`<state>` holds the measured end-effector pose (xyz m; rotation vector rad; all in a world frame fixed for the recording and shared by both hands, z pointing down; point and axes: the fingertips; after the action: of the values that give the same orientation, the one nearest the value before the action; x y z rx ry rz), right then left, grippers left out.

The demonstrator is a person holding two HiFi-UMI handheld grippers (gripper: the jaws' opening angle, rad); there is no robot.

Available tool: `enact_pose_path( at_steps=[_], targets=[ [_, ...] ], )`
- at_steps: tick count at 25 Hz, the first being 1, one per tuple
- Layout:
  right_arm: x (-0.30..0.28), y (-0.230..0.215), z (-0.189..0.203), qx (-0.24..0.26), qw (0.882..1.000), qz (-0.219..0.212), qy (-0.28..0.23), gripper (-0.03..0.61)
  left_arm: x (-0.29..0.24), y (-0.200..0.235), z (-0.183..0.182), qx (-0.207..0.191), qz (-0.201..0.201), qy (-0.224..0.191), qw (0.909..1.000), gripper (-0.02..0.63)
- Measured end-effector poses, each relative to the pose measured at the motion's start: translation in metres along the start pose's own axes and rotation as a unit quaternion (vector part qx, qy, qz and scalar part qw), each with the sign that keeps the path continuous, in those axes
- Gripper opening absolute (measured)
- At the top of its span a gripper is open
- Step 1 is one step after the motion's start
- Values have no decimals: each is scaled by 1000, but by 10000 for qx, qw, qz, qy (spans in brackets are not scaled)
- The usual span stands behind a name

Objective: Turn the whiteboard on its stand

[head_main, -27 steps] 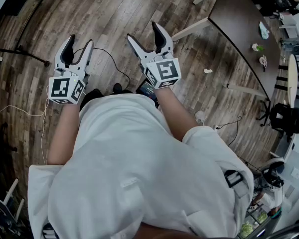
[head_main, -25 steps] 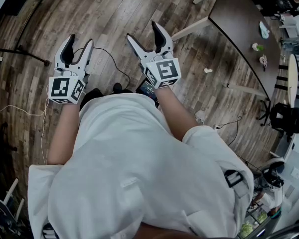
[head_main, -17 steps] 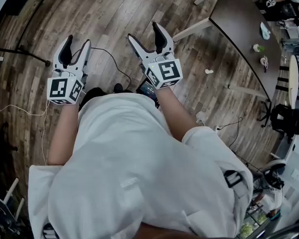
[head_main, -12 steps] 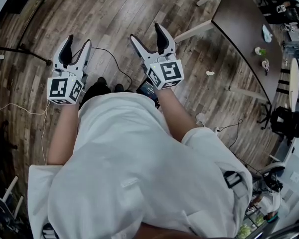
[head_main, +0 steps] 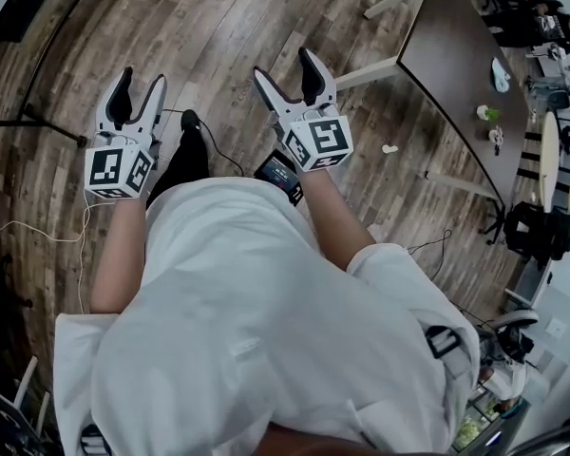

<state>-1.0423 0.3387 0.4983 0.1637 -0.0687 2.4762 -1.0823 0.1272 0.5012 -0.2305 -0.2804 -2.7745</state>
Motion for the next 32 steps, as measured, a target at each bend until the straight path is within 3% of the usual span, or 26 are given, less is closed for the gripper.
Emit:
enact_pose_path(
  at_steps=[4, 9, 14, 18, 26, 32],
  targets=[
    [-66, -25, -5, 36, 10000, -52, 50, 345, -65, 40, -7, 39, 48, -124, 9999, 244],
    [-155, -70, -16, -182, 9993, 285, -149, 345, -147, 91, -17, 35, 299, -166, 9994, 244],
    [-244, -82, -13, 31, 9997, 156, -177, 345, -211, 147, -20, -25, 459, -184, 9988, 244],
    [-298, -93, -8, 16, 9997, 33, -224, 345, -255, 186, -11, 45, 338, -143, 9993, 244],
    [-373, -147, 21, -238, 9995, -128, -161, 345, -336, 224, 20, 93, 214, 9, 9997, 244],
    [-447, -219, 34, -415, 9986, -272, -185, 345, -437, 238, 24, -68, 219, 22, 9997, 244]
  ],
)
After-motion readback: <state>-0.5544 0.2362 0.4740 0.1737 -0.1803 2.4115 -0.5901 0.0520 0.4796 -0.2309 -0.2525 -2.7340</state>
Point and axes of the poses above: the fingertips, and each gripper's own axes: x backward along the fingers, y to its left, z out of its underside, and after that the axes turned 14 degrees about -y, right-handed
